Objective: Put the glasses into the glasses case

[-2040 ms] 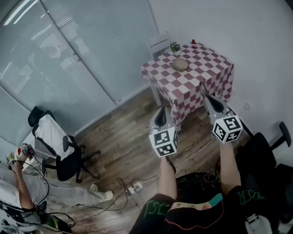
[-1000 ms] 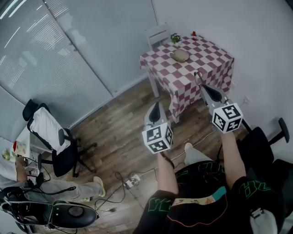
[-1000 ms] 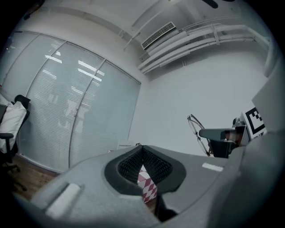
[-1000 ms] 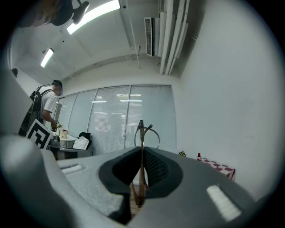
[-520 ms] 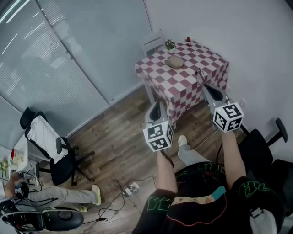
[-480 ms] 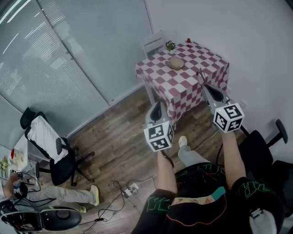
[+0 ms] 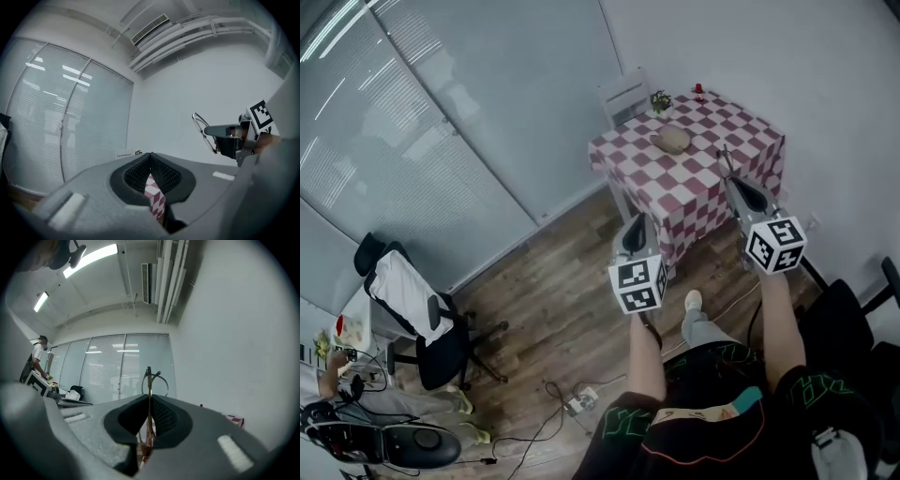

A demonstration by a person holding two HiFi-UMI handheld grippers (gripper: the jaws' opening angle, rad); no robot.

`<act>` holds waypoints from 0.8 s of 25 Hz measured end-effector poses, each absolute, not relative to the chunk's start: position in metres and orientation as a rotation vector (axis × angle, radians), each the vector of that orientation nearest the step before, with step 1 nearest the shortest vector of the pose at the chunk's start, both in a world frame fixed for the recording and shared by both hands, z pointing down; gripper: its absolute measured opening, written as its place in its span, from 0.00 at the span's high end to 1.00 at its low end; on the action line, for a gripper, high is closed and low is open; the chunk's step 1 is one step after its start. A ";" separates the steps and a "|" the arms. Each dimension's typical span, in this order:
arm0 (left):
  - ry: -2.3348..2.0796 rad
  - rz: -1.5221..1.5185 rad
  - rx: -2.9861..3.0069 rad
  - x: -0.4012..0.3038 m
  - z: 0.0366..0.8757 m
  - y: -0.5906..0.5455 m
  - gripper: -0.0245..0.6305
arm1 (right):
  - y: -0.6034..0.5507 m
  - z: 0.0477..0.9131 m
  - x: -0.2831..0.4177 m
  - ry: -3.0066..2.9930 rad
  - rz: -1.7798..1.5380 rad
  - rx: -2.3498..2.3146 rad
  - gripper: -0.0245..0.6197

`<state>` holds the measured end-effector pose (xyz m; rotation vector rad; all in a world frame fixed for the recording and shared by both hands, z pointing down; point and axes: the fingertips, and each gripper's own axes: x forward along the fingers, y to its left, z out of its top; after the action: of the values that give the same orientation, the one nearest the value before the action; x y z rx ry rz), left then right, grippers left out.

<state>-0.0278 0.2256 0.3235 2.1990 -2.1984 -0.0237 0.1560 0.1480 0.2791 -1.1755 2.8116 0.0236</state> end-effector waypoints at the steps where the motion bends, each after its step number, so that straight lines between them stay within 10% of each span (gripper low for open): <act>1: -2.200 -0.023 2.190 -0.032 0.325 0.220 0.95 | 0.141 0.281 0.151 2.815 0.020 -1.170 0.93; 20: -2.104 -0.063 2.052 -0.088 0.372 0.047 0.95 | -0.030 0.314 0.095 2.968 -0.020 -1.253 0.93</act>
<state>-0.0883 0.0474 0.3724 2.0519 -2.1040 -0.0628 0.0952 -0.0301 0.3142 -1.2526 2.9682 -0.0203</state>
